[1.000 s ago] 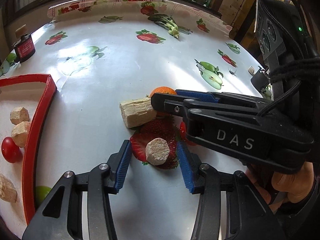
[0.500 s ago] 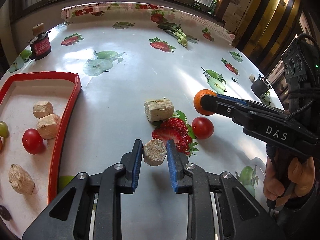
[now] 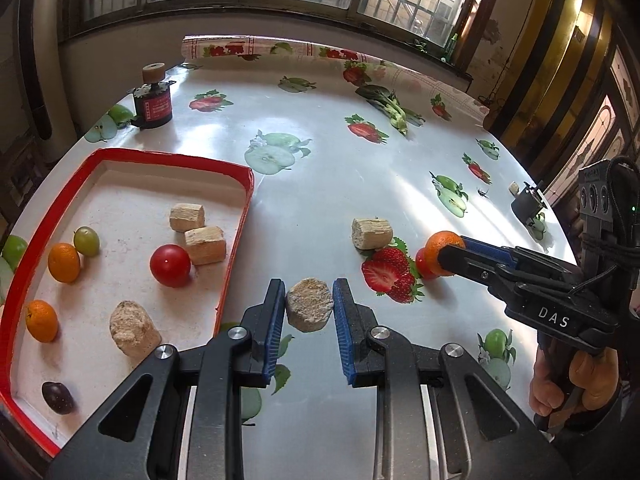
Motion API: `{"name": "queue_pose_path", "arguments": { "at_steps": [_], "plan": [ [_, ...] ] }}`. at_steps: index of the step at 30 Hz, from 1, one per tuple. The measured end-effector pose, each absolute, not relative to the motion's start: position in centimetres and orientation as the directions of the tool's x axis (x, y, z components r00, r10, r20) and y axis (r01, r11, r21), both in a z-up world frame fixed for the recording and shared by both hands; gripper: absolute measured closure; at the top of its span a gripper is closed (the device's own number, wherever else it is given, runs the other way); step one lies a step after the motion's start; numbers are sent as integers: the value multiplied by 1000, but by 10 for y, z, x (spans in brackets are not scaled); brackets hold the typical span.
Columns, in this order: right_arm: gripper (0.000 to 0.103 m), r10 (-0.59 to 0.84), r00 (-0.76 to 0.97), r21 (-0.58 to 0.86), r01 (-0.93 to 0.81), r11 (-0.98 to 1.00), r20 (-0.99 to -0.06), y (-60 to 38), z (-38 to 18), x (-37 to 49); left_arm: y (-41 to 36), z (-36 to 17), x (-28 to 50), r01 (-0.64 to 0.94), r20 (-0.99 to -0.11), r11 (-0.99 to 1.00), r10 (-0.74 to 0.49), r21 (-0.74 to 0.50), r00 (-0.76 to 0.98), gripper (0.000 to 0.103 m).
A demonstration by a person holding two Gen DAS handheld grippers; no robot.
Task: Organize fruits
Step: 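Carry orange and cake into the red tray and open both tools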
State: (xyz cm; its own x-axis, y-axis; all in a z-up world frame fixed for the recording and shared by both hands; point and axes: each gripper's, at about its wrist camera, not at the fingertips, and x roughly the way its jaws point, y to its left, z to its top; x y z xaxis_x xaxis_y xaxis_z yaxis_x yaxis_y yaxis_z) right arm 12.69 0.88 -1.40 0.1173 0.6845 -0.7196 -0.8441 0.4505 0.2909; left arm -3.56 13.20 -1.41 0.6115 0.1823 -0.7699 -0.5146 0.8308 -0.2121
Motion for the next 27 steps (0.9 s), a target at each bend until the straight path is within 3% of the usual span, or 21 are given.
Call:
{"name": "queue_pose_path", "arguments": {
  "at_steps": [27],
  "plan": [
    [69,686,35,273,-902,335,-726,44,-12,52,178,-9,-127,-636,-759,740,282,-218,587,81]
  ]
}}
